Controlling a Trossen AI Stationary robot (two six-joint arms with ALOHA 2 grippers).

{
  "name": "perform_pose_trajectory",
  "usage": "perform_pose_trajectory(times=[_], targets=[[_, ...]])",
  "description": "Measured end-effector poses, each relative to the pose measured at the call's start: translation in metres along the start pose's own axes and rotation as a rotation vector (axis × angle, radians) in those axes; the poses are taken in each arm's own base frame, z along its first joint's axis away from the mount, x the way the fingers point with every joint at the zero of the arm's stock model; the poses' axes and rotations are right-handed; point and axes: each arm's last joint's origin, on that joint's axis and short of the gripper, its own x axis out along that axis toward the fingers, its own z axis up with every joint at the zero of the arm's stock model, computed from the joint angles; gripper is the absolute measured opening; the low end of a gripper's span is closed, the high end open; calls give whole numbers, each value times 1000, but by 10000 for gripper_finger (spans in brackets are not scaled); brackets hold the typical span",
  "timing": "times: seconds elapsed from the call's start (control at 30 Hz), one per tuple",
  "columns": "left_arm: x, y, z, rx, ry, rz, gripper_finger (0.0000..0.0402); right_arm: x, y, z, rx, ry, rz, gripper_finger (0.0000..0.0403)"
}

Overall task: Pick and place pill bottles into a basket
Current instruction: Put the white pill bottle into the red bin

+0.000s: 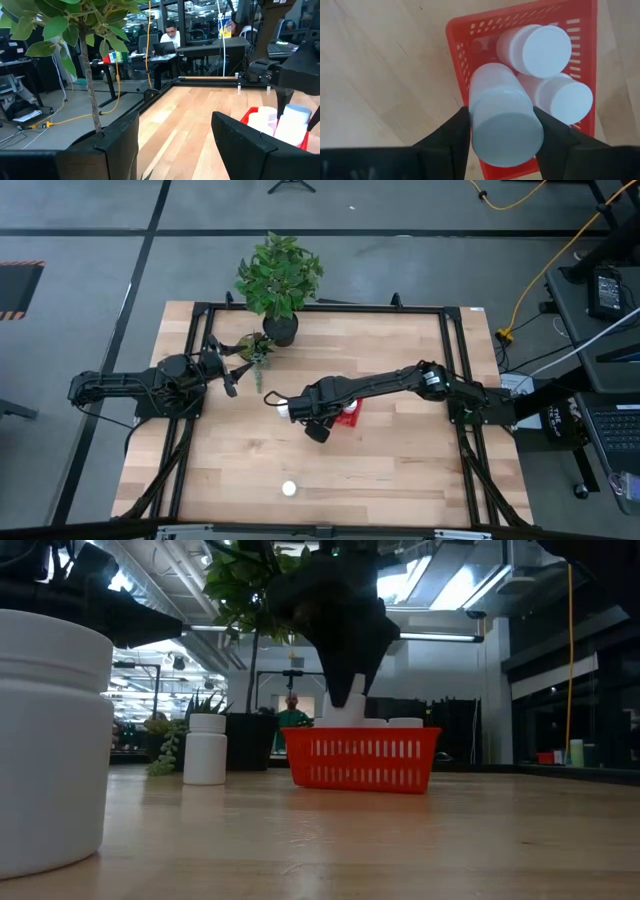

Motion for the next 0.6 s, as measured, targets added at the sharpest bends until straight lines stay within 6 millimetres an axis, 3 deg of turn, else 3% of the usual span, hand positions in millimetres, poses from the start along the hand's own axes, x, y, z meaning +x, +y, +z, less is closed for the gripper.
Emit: perform_pose_trajectory(times=[0.3, 0.6], targets=[[0, 0, 0, 0, 0, 0, 244, 0, 1, 1, 4, -14, 7, 165], [0, 0, 0, 0, 0, 0, 244, 17, 6, 5, -16, -2, -3, 165]])
